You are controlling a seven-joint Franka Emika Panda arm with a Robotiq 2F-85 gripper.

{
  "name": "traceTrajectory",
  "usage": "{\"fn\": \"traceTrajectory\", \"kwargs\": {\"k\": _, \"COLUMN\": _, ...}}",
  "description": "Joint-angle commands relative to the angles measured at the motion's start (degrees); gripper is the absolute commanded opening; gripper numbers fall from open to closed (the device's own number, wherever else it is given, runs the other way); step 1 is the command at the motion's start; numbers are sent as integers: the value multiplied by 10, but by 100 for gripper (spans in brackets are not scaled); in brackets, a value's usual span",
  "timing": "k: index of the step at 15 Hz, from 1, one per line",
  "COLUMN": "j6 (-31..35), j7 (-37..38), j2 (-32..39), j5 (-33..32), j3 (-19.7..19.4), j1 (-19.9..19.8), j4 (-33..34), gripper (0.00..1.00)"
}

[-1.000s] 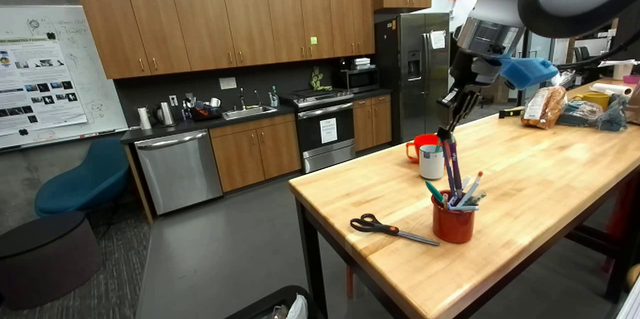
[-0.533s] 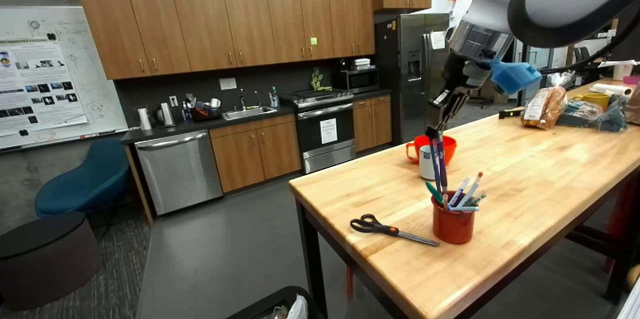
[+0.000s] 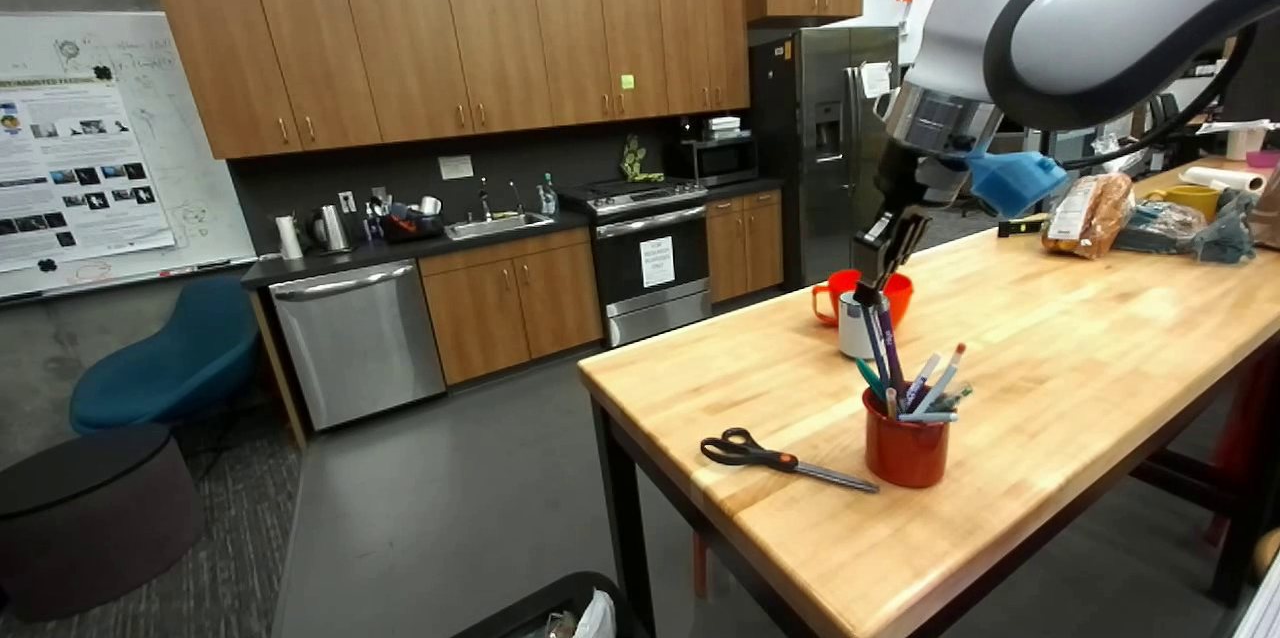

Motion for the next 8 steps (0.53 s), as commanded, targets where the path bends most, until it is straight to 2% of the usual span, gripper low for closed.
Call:
{"fn": "traceTrajectory", "kwargs": {"k": 1, "j6": 13, "j7": -21, "j2": 32, "j5": -14, "j3": -2, "j1": -11, "j4": 1, "gripper": 2}}
{"fn": "traceTrajectory", "kwargs": {"k": 8, "j6": 91, "j7": -49, "j2": 113, "j5": -58, "j3": -5, "j1": -32, "j4": 0, "gripper": 2}}
